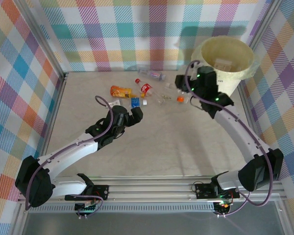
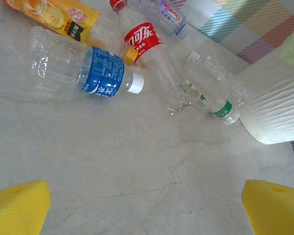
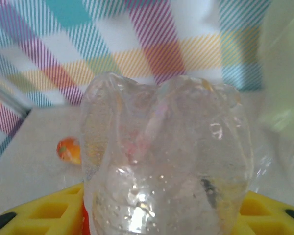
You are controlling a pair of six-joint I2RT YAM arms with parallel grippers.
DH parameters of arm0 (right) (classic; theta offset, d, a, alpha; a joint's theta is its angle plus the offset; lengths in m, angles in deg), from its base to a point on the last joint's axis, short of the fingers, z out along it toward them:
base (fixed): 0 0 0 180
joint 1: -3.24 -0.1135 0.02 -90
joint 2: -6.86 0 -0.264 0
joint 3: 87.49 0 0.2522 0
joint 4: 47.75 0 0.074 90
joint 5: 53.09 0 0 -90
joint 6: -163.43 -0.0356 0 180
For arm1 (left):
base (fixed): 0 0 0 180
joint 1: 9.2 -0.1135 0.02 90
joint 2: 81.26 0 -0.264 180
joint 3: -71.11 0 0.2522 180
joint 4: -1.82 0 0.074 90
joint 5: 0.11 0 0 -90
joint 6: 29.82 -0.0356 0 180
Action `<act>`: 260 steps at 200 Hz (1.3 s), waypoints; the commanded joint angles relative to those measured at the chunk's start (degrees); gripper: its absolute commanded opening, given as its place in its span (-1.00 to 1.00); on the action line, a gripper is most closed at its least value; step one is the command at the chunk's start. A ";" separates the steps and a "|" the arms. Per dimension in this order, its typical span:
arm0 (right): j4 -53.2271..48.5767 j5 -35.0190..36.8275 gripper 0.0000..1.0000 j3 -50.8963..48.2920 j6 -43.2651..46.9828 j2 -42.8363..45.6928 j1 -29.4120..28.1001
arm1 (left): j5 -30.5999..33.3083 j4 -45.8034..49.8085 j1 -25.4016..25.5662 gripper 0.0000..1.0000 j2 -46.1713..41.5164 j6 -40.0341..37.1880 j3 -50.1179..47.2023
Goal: Put the plastic bottles in the bin
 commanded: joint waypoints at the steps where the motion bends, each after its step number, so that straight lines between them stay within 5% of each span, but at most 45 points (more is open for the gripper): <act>1: 2.18 -2.08 -0.20 5.46 2.57 0.57 4.87 | 2.12 -0.94 -0.46 1.00 -1.97 -0.66 -1.08; 109: -7.09 2.49 -0.17 35.99 4.15 -19.57 24.09 | 5.54 2.78 -0.50 1.00 -8.45 2.26 -4.97; 206: 1.82 22.97 -0.01 24.61 13.10 -21.72 27.78 | 6.56 5.38 -0.65 1.00 -6.32 2.86 -2.86; 260: -0.96 27.86 0.20 25.52 12.78 -25.33 29.63 | 6.99 6.81 -0.77 1.00 -4.90 3.35 -1.80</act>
